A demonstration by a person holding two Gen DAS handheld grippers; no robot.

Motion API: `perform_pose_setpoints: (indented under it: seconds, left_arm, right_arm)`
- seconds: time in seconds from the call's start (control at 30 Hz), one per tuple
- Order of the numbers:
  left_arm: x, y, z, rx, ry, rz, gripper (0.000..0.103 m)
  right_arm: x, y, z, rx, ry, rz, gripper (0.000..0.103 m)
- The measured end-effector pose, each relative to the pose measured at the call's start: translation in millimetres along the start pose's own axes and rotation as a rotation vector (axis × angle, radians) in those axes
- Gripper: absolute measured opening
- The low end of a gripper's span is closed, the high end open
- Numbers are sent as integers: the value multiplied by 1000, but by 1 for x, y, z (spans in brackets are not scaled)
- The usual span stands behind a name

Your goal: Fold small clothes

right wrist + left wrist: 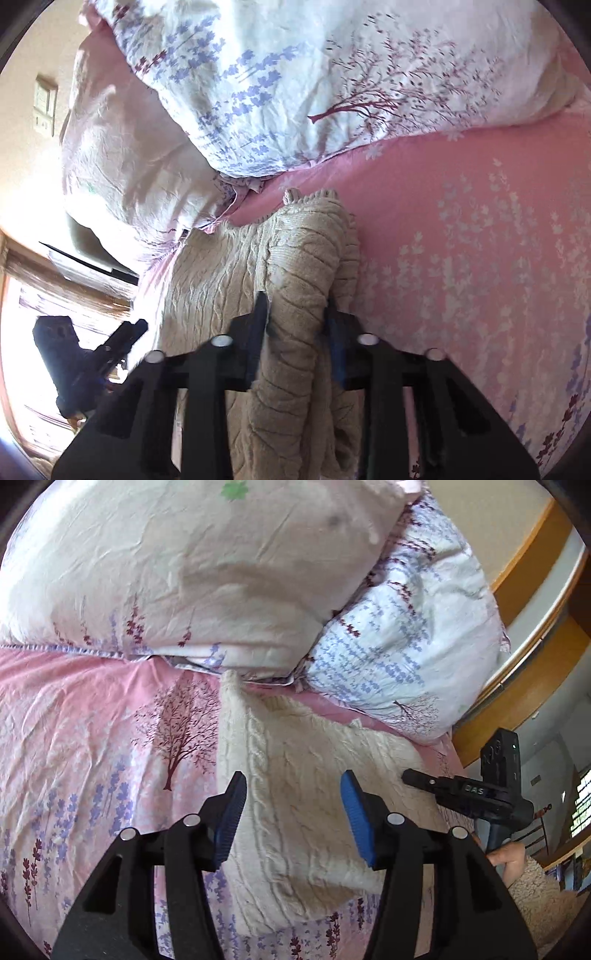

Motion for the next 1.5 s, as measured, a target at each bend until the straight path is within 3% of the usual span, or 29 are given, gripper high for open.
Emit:
perform_pose_setpoints:
  seconds: [0.17,0.3,0.4,0.47,0.53,0.67,0.73,0.8,1.0,1.07,1.13,1.27,1.33,1.37,1.4,1.5]
  left_arm:
    - [-47,-30,-4,41,-110,-38,59]
    - [-53,-50,-21,128,-147,-14,60]
    - [-50,-54,-35,148,-198,-2,59]
    - [-48,-51,-37,138,-212,-9,59]
    - [-43,-47,-36,134,-189,-24,59]
    - [-39,-45,-35,130,-168,-34,59]
    - [-42,-45,-36,128,-181,-29,59]
    - [-43,-44,-39,123,-198,-31,59]
    - [-49,-23,-53,89,-264,-23,64]
    - [-46,-15,-63,97,-301,7,65]
    - [-39,-11,-75,140,-290,49,65]
    - [-25,-3,-88,171,-182,37,65]
    - [-19,-5,-92,191,-142,37,60]
    - [-17,-7,-93,198,-128,34,49]
    - [-16,-8,-93,198,-125,46,42]
    - [-4,-10,-90,199,-88,66,21]
  right_arm:
    - [0,8,24,-131,39,-108,14]
    - [-28,-19,11,2,10,-235,15]
    - [-34,-2,10,-27,-6,-260,24]
    - [-29,22,11,-97,-6,-249,27]
    - [-14,43,4,-164,13,-173,28]
    - [17,57,-29,-170,132,-61,29]
    - [21,45,-49,-104,186,-100,30]
    - [15,27,-67,-46,217,-199,31]
    - [9,43,-82,-78,226,-266,35]
    - [4,54,-87,-61,253,-321,48]
    - [-3,65,-86,-70,178,-307,49]
    - [-19,79,-81,-97,18,-276,49]
    - [-31,77,-86,-66,-85,-226,48]
    - [-35,76,-90,-52,-123,-188,45]
    - [-35,75,-93,-49,-141,-154,30]
    - [-31,84,-93,-93,-146,-135,18]
Point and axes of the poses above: each gripper's, at about its wrist camera, not at the fingertips, and y roughly against the way its jaws point, x to its left, z to its top, the point moved 2 cm from there along -y, roughly the way its jaws point, and after that the axes turned 12 degrees about -x, right-handed, at the moved point
